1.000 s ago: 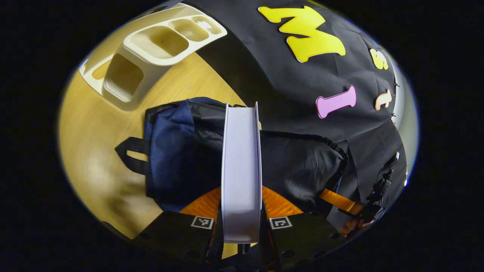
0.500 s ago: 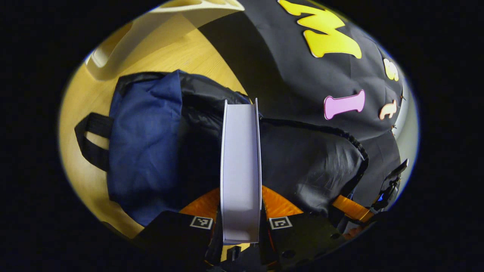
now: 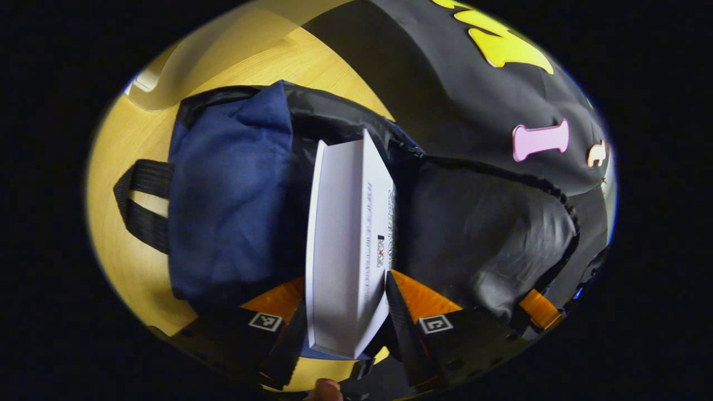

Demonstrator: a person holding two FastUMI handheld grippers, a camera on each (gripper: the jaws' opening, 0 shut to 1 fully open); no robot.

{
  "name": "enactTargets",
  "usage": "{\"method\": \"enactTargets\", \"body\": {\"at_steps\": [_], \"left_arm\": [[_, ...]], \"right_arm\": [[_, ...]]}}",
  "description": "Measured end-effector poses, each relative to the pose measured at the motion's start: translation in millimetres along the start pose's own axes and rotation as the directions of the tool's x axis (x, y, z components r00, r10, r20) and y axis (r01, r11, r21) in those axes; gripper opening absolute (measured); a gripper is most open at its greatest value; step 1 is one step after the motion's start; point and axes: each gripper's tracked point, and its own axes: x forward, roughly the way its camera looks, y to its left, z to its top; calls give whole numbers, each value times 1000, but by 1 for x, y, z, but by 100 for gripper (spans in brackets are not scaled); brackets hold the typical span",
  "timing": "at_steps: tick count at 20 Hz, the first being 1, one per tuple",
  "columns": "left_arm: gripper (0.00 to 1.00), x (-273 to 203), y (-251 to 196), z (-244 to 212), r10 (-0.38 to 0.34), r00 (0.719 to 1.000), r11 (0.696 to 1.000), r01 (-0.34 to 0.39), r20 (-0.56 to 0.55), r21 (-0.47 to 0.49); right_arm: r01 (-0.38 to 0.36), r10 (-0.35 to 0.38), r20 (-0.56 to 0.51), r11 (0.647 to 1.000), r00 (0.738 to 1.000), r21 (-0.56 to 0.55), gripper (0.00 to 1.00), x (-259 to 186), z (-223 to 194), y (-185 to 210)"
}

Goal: Open the schoolbag, grab two books from the bookshelf and put them into the schoolbag.

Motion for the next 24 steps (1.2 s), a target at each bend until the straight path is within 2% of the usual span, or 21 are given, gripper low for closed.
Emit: {"method": "enactTargets", "body": {"at_steps": [1,3,6,9,11,14,19,22,24], "left_arm": [[80,-3,7,-3,40,999,999,-40,-21,0],[82,-11,18,-3,108,993,994,-109,-36,-14],[82,-33,36,-1,183,982,983,-183,-48,13],[82,-67,56,11,309,950,946,-303,-36,112],[82,-93,58,28,354,935,917,-352,25,188],[82,-131,69,54,441,885,822,-466,151,329],[82,-196,54,93,442,824,697,-564,354,443],[82,-242,58,116,434,782,638,-617,446,461],[82,-277,60,134,426,744,618,-655,515,435]], "right_arm": [[-1,1,-2,1000,1000,1,0,0,-1,0],[-10,10,-5,1000,1000,11,0,2,-4,1],[-15,16,-7,1000,1000,25,0,3,-6,0],[-26,26,-10,999,1000,35,0,4,-10,2],[-29,30,-10,999,1000,37,0,4,-11,4],[-26,27,-4,999,1000,20,0,4,-13,7],[-26,26,-6,999,1000,-23,0,4,-18,17],[-22,22,-11,999,1000,-41,0,4,-21,21],[-17,16,-14,999,1000,-48,0,3,-23,22]]}}
